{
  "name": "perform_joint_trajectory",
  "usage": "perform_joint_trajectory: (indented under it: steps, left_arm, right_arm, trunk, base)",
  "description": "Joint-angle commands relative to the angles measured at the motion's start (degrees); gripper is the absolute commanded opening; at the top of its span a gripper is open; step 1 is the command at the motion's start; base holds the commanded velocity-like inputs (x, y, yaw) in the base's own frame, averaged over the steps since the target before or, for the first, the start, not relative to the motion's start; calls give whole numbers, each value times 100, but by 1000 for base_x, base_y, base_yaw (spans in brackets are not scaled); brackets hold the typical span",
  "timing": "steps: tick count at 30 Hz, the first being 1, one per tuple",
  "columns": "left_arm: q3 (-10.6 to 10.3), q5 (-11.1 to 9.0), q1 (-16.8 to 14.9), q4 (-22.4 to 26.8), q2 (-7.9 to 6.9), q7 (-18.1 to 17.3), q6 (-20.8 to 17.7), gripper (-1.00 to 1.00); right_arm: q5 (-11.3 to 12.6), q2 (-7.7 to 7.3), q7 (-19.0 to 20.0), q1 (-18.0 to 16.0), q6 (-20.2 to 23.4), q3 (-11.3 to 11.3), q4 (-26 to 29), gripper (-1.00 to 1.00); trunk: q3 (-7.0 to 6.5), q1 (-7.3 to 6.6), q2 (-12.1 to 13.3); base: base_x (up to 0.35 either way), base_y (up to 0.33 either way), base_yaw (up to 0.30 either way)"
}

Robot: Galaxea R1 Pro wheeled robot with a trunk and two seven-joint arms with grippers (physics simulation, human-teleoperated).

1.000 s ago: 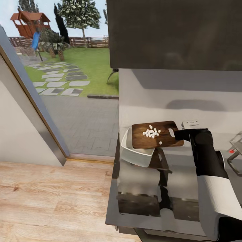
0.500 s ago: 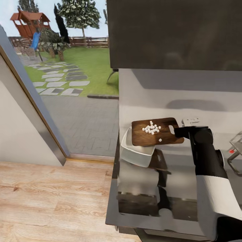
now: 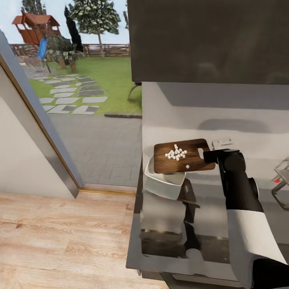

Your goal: In the kitchen, take the Vidalia onion out of the sink, dice it on the chopping board with the paring knife, put the diced onion into the bowl on the countertop, then place both the paring knife and the chopping board into the sink.

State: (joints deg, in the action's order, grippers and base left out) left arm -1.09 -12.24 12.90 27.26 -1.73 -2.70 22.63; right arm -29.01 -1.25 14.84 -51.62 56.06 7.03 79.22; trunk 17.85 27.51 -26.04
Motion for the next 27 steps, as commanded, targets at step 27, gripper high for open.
perform_joint_trajectory:
  steps: [27]
  left_arm:
    - [-14, -59, 2, 2, -3, -20, 4, 100]
  right_arm:
    - [-60, -24, 51, 0, 11, -2, 6, -100]
  trunk:
    - [8, 3, -9]
  base:
    - [102, 62, 0]
